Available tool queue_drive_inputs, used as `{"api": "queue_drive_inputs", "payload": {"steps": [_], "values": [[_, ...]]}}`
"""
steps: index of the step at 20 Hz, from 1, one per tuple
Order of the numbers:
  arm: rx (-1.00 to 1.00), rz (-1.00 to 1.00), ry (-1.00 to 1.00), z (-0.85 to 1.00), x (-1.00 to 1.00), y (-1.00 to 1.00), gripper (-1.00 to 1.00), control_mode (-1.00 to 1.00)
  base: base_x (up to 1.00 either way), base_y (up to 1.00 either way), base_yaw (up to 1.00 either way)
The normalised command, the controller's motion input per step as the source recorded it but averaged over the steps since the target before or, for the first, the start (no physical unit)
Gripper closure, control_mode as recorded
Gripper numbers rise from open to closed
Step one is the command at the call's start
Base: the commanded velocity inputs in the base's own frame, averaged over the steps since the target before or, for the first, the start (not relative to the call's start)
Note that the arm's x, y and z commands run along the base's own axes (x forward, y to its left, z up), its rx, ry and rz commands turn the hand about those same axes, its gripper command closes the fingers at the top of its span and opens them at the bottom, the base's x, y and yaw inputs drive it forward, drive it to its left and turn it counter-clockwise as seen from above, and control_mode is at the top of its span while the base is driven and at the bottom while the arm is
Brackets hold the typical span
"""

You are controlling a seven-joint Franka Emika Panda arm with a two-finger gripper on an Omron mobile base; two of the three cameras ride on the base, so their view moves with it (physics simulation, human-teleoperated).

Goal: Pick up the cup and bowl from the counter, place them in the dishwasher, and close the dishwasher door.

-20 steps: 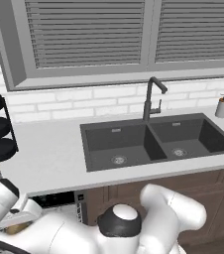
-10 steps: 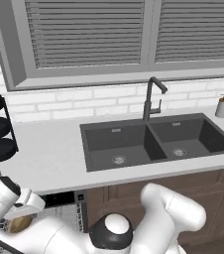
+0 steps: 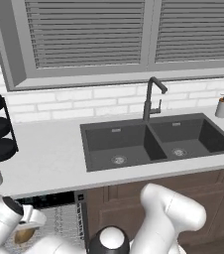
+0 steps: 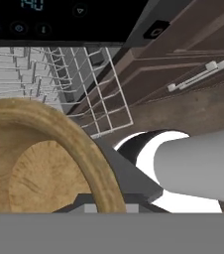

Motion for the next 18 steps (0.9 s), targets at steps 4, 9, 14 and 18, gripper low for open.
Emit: {"api": "queue_drive_inputs", "payload": {"steps": [4, 9, 14, 18], "values": [[0.00, 0.01, -0.14, -0.18, 0.02, 0.00, 1.00, -1.00, 0.00, 0.00, 0.00], [0.00, 0.00, -0.09, -0.04, 0.04, 0.00, 1.00, -1.00, 0.00, 0.00, 0.00], [0.00, 0.00, 0.00, -0.02, 0.52, 0.00, 1.00, -1.00, 0.00, 0.00, 0.00], [0.00, 0.00, 0.00, -0.15, 0.46, 0.00, 1.00, -1.00, 0.00, 0.00, 0.00]]}}
